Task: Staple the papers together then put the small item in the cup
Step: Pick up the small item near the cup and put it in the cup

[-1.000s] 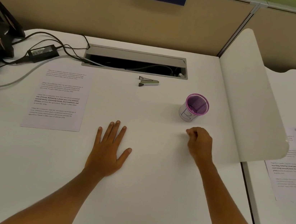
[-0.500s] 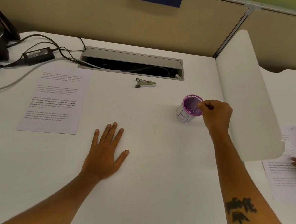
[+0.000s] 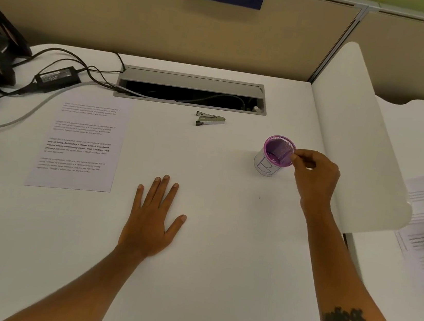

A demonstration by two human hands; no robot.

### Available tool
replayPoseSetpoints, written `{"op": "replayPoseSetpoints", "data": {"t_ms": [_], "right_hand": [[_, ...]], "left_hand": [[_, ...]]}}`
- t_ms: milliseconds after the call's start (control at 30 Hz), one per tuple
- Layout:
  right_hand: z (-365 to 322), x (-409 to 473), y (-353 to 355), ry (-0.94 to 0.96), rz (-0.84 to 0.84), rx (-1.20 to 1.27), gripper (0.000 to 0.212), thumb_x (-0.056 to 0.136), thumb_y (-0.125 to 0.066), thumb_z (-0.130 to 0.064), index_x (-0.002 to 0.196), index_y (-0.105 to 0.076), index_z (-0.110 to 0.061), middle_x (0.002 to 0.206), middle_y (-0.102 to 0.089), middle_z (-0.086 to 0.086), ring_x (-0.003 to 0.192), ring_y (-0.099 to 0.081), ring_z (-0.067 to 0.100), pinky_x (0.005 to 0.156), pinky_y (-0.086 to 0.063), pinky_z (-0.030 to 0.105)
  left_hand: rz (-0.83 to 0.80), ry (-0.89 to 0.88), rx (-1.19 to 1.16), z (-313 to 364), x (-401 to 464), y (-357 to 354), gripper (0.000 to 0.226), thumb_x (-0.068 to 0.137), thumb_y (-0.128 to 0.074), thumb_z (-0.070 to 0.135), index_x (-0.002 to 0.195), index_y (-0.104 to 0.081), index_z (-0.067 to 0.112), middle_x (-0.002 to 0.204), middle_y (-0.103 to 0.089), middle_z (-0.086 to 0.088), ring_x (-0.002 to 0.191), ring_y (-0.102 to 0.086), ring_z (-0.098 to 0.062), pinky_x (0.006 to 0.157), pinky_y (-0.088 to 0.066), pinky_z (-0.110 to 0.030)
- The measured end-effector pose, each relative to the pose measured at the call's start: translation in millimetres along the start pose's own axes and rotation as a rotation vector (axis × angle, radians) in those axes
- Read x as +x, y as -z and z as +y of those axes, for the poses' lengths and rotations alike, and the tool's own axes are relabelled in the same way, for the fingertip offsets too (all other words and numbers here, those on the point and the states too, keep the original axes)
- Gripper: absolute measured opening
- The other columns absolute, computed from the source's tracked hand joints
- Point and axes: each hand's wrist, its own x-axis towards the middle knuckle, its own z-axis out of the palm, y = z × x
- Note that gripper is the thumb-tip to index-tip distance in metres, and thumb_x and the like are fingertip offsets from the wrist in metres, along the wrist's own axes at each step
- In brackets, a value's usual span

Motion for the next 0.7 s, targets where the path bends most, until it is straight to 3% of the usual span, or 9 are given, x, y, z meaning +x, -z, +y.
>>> {"op": "replayPoseSetpoints", "data": {"t_ms": [133, 300, 433, 700], "right_hand": [[17, -43, -3, -0.106, 0.048, 0.057, 0.009, 0.087, -0.080, -0.018, 0.096, -0.080, -0.015, 0.086, -0.076, -0.002, 0.074, -0.068, 0.006, 0.073, -0.053, 0.013], [50, -92, -20, -0.152, -0.047, -0.063, 0.008, 0.088, -0.079, -0.014, 0.095, -0.081, -0.010, 0.090, -0.078, 0.003, 0.077, -0.070, 0.014, 0.075, -0.057, 0.022], [60, -106, -31, -0.155, -0.079, -0.128, 0.014, 0.088, -0.081, -0.014, 0.101, -0.079, -0.008, 0.094, -0.076, 0.004, 0.079, -0.069, 0.015, 0.072, -0.044, 0.002], [64, -101, -40, -0.035, -0.151, -0.190, 0.016, 0.084, -0.084, -0.012, 0.099, -0.081, -0.007, 0.093, -0.075, 0.005, 0.081, -0.070, 0.016, 0.076, -0.044, 0.007]], "left_hand": [[0.012, -0.004, -0.014, 1, 0, 1, 0.081, 0.105, -0.034, 0.064, 0.171, -0.010, 0.024, 0.181, -0.001, -0.001, 0.167, 0.001, -0.021, 0.134, -0.007, -0.058], [0.011, -0.003, -0.014, 0, 0, 0, 0.081, 0.105, -0.034, 0.065, 0.171, -0.010, 0.024, 0.181, -0.001, -0.002, 0.167, 0.000, -0.021, 0.134, -0.008, -0.059], [0.005, -0.003, -0.007, 0, 0, 0, 0.081, 0.105, -0.033, 0.065, 0.171, -0.009, 0.024, 0.181, -0.001, -0.002, 0.167, 0.001, -0.021, 0.134, -0.008, -0.059], [0.010, -0.005, -0.015, 0, -1, 0, 0.081, 0.105, -0.034, 0.065, 0.171, -0.009, 0.024, 0.181, -0.001, -0.002, 0.167, 0.001, -0.021, 0.134, -0.008, -0.059]]}}
